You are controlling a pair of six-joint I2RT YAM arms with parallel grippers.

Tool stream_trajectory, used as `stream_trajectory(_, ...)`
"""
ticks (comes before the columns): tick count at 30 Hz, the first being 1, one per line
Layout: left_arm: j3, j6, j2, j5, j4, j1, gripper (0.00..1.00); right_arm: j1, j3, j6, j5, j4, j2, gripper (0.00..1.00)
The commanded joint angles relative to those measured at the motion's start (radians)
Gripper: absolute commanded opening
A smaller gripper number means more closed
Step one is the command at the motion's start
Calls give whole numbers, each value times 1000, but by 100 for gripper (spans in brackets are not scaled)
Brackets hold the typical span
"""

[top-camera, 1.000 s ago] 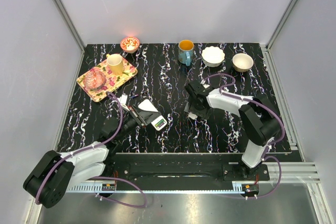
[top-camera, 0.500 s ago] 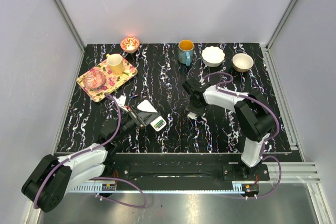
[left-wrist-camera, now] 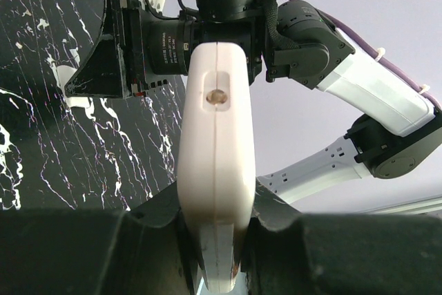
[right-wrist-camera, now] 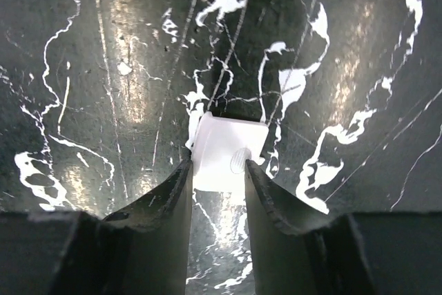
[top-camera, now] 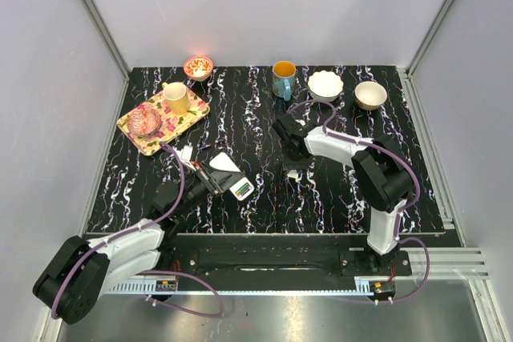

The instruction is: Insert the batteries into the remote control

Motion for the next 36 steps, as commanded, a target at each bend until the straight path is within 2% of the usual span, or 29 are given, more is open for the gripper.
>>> stream_trajectory(1, -23, -5, -22, 16, 79, -3, 0, -16, -66, -269, 56, 39, 45, 41)
stream_trajectory(2, -23, -5, -22, 18, 79, -3, 0, -26, -58, -298, -79, 67, 45, 42)
stream_trajectory(9, -24, -8, -29, 45, 76, -4, 0, -18, 57, -469, -102, -5, 113, 46)
stream_trajectory(14, -37, 0, -72, 25, 47, -5, 0, -17, 27, -520, -71, -47, 108, 58)
stream_trajectory(15, -38, -2, -75, 25, 44, -4, 0, -17, 20, -515, -68, -47, 102, 67)
stream_trajectory(18, -32, -2, -77, 30, 41, -5, 0, -18, 8, -480, -45, -54, 77, 75)
stream_trajectory(24, -26, -3, -72, 35, 39, -5, 0, -17, -69, -392, -29, 1, -2, 77)
stream_trajectory(30, -26, -2, -92, 25, 21, -8, 0, -17, -180, -245, 48, 91, -180, 81)
stream_trajectory(36, -17, 9, -97, 15, -10, -17, 0, -15, -219, -156, 82, 102, -203, 80)
